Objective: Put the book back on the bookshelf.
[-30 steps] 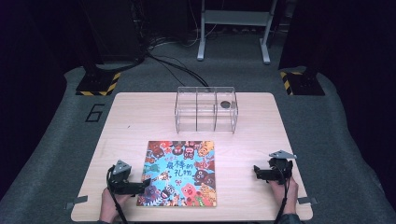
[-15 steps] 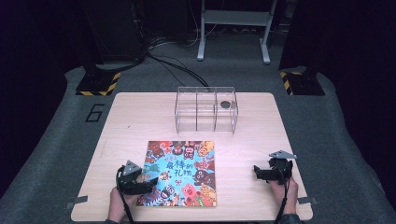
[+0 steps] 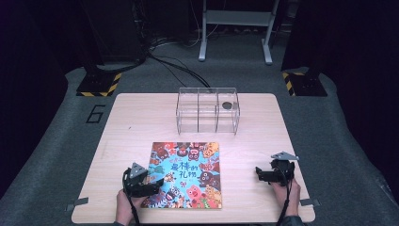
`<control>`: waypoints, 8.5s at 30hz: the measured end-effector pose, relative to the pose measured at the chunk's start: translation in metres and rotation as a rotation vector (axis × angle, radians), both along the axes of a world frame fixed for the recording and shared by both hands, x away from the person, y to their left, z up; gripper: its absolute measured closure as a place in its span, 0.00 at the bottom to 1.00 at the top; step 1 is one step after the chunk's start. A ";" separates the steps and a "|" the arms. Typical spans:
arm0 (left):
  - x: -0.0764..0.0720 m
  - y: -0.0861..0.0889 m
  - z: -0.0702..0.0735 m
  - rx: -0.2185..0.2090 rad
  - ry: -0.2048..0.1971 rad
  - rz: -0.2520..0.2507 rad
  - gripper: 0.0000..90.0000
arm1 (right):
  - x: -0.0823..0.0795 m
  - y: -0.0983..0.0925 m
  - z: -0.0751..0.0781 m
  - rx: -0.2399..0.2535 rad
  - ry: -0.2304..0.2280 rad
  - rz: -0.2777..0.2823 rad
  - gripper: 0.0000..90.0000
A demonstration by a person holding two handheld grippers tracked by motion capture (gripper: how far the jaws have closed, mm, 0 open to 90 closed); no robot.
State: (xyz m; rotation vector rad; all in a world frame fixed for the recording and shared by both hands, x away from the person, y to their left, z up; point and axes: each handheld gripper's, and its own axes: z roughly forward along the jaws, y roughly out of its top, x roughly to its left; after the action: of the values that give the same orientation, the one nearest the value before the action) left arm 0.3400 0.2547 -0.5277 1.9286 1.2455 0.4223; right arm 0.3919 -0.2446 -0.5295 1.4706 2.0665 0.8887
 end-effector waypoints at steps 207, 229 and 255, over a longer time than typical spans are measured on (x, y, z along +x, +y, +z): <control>0.008 -0.047 -0.003 0.044 0.001 -0.085 0.00 | 0.025 0.104 0.026 0.243 0.316 0.362 0.42; 0.012 -0.052 -0.003 0.044 0.001 -0.082 0.00 | 0.024 0.099 0.024 0.272 0.311 0.337 0.38; 0.012 -0.053 -0.003 0.039 0.010 -0.087 0.00 | 0.021 0.096 0.023 0.306 0.348 0.311 0.40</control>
State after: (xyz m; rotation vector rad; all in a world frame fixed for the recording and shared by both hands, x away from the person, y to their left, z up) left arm 0.3521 0.2020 -0.5303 2.0120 1.1624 0.3941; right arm 0.4132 -0.1486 -0.5070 1.5717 2.5574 1.1821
